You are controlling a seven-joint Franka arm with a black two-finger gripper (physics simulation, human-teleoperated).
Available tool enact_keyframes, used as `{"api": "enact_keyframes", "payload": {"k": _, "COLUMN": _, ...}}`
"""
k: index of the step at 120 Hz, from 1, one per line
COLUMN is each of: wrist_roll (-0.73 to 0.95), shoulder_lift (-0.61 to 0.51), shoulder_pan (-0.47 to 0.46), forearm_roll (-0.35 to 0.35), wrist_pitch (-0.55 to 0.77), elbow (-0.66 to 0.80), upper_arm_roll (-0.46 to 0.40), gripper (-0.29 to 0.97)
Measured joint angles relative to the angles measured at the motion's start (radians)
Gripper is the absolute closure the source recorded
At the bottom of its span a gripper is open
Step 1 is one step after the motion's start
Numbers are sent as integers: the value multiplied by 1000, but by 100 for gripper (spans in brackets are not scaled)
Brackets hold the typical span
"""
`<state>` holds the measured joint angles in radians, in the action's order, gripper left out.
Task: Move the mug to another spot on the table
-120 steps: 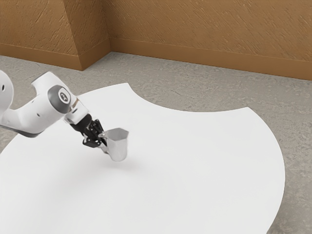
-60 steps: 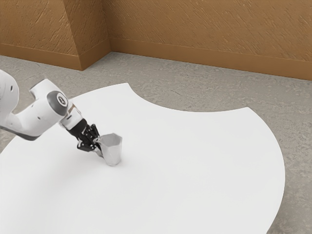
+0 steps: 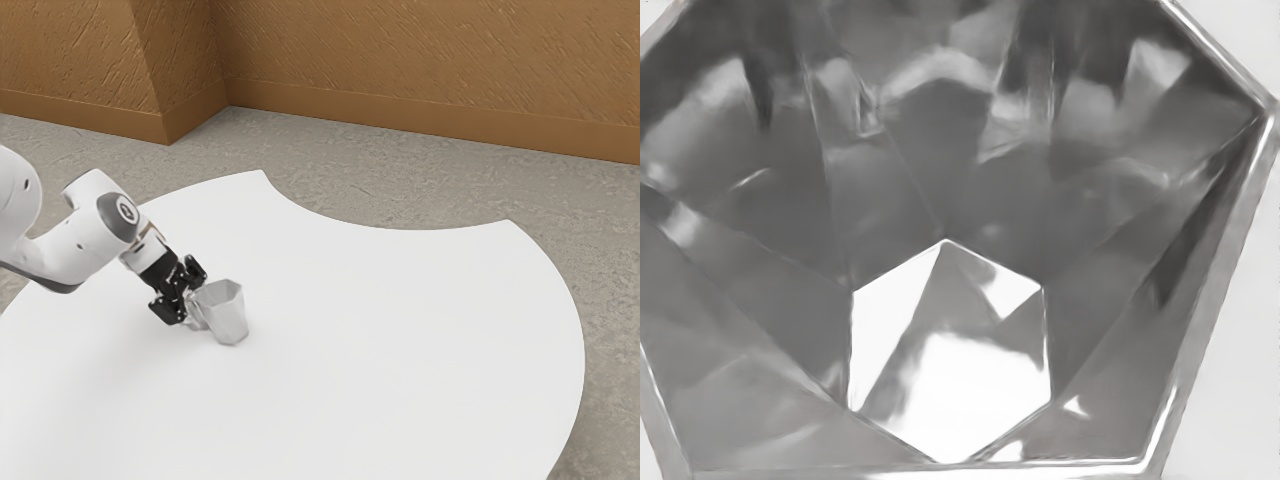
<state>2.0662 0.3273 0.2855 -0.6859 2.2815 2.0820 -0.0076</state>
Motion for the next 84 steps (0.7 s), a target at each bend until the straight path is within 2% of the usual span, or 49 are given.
{"api": "enact_keyframes", "payload": {"k": 19, "wrist_roll": 13, "shoulder_lift": -6, "shoulder_pan": 4, "forearm_roll": -8, "wrist_pitch": -12, "elbow": 1, "upper_arm_roll": 0, "gripper": 10}}
{"api": "enact_keyframes", "payload": {"k": 45, "wrist_roll": 25, "shoulder_lift": -37, "shoulder_pan": 22, "forearm_roll": -22, "wrist_pitch": -46, "elbow": 11, "upper_arm_roll": 1, "gripper": 4}}
{"api": "enact_keyframes", "payload": {"k": 70, "wrist_roll": 28, "shoulder_lift": -249, "shoulder_pan": 25, "forearm_roll": -29, "wrist_pitch": -106, "elbow": 99, "upper_arm_roll": 3, "gripper": 1}}
{"api": "enact_keyframes", "payload": {"k": 80, "wrist_roll": 13, "shoulder_lift": -350, "shoulder_pan": 12, "forearm_roll": -18, "wrist_pitch": -133, "elbow": 116, "upper_arm_roll": 4, "gripper": 1}}
{"api": "enact_keyframes", "payload": {"k": 84, "wrist_roll": -3, "shoulder_lift": -386, "shoulder_pan": 2, "forearm_roll": 9, "wrist_pitch": -142, "elbow": 116, "upper_arm_roll": 3, "gripper": 1}}
